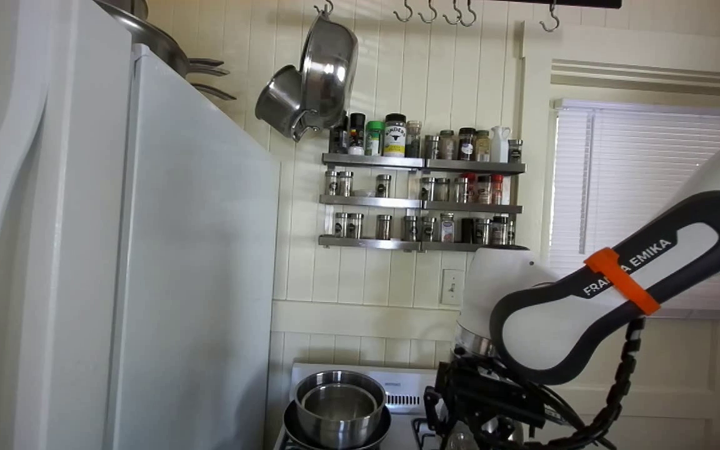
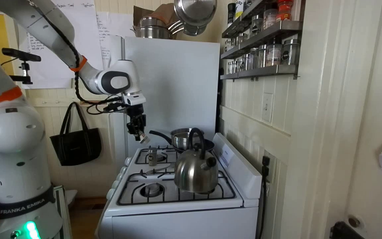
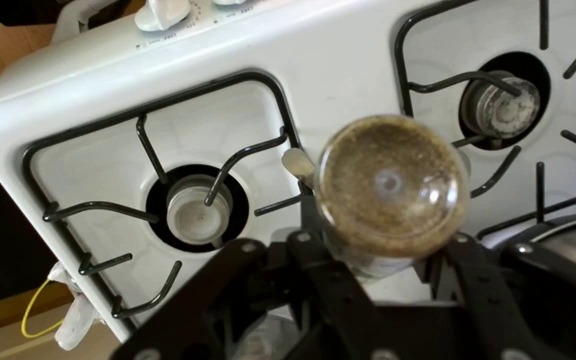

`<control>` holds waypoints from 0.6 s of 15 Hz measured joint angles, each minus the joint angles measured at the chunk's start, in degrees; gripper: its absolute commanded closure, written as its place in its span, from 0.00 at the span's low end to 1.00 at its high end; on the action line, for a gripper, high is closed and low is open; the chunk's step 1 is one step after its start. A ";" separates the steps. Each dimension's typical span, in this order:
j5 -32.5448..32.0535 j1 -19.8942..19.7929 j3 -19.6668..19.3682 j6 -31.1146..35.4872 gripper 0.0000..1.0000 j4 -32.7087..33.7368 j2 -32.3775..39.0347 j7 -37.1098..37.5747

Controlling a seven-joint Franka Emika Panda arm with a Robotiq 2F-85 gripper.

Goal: Move one spice bottle from the middle shelf to the stove

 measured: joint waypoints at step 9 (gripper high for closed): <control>3.49 0.62 -0.20 9.63 0.81 -0.14 16.39 -0.22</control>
